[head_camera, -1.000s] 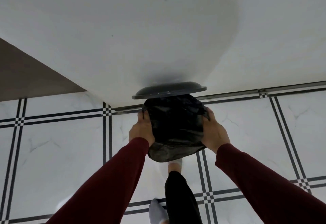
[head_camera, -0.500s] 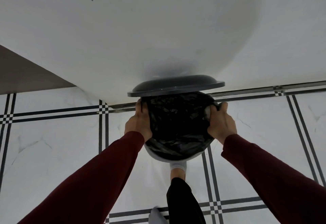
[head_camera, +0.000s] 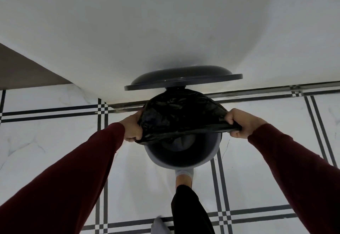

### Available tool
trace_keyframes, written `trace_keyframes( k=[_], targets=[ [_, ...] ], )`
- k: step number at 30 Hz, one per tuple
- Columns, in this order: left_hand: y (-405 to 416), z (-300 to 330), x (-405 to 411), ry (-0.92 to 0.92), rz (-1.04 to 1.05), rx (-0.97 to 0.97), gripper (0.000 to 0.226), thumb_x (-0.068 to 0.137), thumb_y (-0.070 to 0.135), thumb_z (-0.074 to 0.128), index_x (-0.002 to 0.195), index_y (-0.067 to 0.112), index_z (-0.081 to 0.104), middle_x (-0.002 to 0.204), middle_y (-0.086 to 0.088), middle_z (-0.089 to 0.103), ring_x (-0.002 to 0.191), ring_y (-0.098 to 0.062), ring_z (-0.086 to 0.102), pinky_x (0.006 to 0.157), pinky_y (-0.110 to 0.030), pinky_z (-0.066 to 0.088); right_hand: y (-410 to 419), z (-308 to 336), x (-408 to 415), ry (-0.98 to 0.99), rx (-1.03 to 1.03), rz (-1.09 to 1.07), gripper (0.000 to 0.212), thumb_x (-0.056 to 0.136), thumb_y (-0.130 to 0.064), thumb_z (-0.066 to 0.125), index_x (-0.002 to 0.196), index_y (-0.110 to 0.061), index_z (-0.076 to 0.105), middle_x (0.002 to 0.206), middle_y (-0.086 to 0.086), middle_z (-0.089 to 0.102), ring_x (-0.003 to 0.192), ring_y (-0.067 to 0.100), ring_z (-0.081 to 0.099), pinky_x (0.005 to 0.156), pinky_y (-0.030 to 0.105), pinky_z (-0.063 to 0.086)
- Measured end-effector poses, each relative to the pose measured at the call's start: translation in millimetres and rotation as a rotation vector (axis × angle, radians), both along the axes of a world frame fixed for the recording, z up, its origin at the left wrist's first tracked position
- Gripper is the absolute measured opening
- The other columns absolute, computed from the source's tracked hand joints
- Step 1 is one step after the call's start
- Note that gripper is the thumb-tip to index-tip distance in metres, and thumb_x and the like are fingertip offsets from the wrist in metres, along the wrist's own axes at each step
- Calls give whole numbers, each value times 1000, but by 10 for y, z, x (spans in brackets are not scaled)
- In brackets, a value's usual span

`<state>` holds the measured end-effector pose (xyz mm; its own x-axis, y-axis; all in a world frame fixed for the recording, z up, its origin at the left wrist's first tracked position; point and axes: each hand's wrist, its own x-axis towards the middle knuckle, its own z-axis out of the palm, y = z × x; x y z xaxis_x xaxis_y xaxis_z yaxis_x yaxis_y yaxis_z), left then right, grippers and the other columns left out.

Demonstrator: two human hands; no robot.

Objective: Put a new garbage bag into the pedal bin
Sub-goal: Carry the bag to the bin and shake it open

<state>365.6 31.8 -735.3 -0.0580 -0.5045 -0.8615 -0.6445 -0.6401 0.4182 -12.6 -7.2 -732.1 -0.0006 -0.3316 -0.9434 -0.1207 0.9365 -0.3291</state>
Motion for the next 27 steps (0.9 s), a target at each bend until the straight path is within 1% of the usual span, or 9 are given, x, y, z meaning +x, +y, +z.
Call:
trace_keyframes(
  k=[4, 6, 8, 12, 15, 18, 22, 24, 27],
  targets=[
    [303, 12, 66, 420, 601, 64, 97, 66, -21, 54, 133, 48, 63, 105, -5, 61, 91, -22, 56, 68, -29, 53, 393, -40, -63, -305, 18, -395, 38, 61, 4, 29, 67, -15, 62, 69, -3, 43, 54, 11, 33, 43, 16, 22],
    [489, -26, 67, 483, 816, 25, 88, 74, -27, 53, 130, 40, 69, 113, -4, 66, 98, -21, 61, 78, -31, 56, 578, -101, -94, -334, -19, -497, 56, 71, 6, 30, 90, -19, 77, 79, -4, 59, 60, 9, 46, 47, 14, 35],
    [663, -68, 24, 487, 984, -41, 76, 77, -24, 58, 126, 31, 72, 118, -5, 72, 101, -22, 65, 86, -33, 55, 746, -185, -89, -264, -23, -631, 55, 80, 8, 39, 113, -19, 74, 96, 0, 62, 70, 11, 52, 53, 18, 46],
    [990, -78, -190, 450, 1285, -113, 57, 81, -16, 67, 128, 17, 67, 111, -10, 78, 87, -20, 72, 81, -29, 60, 1067, -242, -14, -211, -8, -738, 39, 92, 7, 50, 117, -15, 69, 105, 9, 63, 79, 19, 58, 65, 25, 51],
    [1173, -99, -316, 184, 1299, -51, 28, 88, 0, 72, 114, 12, 72, 103, -12, 74, 79, -17, 68, 67, -27, 60, 1258, -221, 5, -191, -2, -709, 17, 92, -6, 66, 103, -17, 73, 96, 7, 67, 72, 16, 60, 64, 25, 52],
    [1244, -101, -343, 252, 1371, 85, 10, 97, 9, 65, 105, 6, 70, 99, -11, 71, 77, -16, 67, 60, -25, 60, 1325, -183, 50, -125, -47, -587, 13, 97, -11, 61, 102, -17, 72, 89, 5, 67, 66, 13, 56, 62, 23, 49],
    [1288, -24, -387, 588, 1632, 131, 19, 104, 13, 49, 108, 7, 67, 104, -13, 77, 89, -26, 76, 79, -38, 64, 1328, -93, 114, -227, 11, -793, 27, 92, -2, 51, 111, -11, 68, 102, 10, 67, 91, 25, 62, 78, 34, 53],
    [1339, 17, -427, 692, 1625, 109, 25, 101, 14, 50, 117, 6, 67, 115, -16, 76, 103, -30, 74, 93, -43, 60, 1341, -85, 135, -291, 16, -916, 27, 88, 1, 52, 110, -9, 64, 108, 11, 63, 93, 27, 61, 74, 34, 56],
    [1436, -2, -504, 710, 1453, 60, 42, 84, -5, 56, 125, 3, 59, 124, -20, 70, 116, -37, 67, 103, -49, 53, 1388, -169, 176, -262, -8, -827, 38, 85, 7, 52, 117, -9, 66, 105, 8, 60, 85, 22, 60, 63, 29, 53]
  ],
)
